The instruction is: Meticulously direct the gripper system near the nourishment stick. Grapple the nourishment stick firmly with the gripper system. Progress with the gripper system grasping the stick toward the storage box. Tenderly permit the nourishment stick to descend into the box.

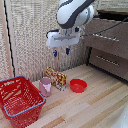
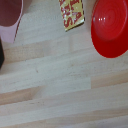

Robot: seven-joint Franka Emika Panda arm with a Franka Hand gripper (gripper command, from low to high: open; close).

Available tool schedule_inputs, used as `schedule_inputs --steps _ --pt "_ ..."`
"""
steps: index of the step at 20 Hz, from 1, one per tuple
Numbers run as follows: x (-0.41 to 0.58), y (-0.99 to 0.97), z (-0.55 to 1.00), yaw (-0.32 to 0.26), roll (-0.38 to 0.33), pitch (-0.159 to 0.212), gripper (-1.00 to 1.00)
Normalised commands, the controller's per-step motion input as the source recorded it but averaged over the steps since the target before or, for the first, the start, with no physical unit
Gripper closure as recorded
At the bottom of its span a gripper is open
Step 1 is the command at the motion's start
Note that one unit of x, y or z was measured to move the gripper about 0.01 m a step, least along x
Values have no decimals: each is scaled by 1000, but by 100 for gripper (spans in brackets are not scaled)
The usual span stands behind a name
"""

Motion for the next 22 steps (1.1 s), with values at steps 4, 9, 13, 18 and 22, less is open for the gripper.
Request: schedule_inputs --steps 4,9,13,18,22 --pt "521 -80 -307 152 0 -6 -100" --pt "566 -78 -293 166 0 -7 -100" --pt "507 -78 -304 176 -16 -2 -100" --pt "419 -77 -295 160 -41 7 -100" --pt "185 -106 -304 92 -66 74 -100"
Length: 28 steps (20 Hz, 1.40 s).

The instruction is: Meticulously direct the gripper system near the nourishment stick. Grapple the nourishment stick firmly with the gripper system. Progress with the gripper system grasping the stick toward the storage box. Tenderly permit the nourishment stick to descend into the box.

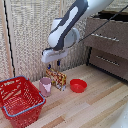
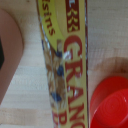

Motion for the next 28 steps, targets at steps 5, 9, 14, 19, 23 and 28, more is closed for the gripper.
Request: schedule_inputs --steps 5,9,14,19,23,28 --pt "7 -65 -301 11 -67 67 -100" --pt "13 14 -132 0 -52 29 -100" --pt "4 11 -14 0 -6 16 100" --pt "2 0 -11 0 0 6 100" --pt "0 0 0 -2 0 0 100" --pt "0 0 26 -3 4 0 100"
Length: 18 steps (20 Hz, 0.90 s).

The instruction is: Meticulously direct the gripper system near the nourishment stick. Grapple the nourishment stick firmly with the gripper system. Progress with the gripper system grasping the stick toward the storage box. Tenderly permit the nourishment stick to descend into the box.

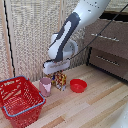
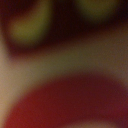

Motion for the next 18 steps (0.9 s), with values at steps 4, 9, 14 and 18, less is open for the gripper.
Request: schedule_inputs --steps 4,9,14,18 --pt "18 -74 489 -11 61 -5 100" --pt "38 -205 969 -30 66 0 100" --pt "73 -263 1000 -13 31 0 100" --pt "15 27 978 -61 40 31 100"
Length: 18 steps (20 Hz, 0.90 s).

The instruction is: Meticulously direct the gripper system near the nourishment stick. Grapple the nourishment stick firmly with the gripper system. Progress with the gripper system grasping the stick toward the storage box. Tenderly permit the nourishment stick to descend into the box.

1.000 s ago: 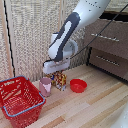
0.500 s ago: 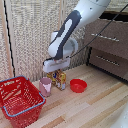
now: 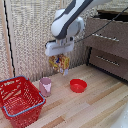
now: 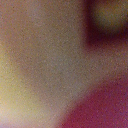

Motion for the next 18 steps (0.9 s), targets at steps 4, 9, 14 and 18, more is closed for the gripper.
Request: schedule_inputs --steps 4,9,14,18 --pt "-63 401 837 -59 41 5 100" --pt "-97 631 714 -26 20 0 100" --pt "-125 778 594 -5 4 0 100" --pt "-65 886 439 0 -2 18 100"
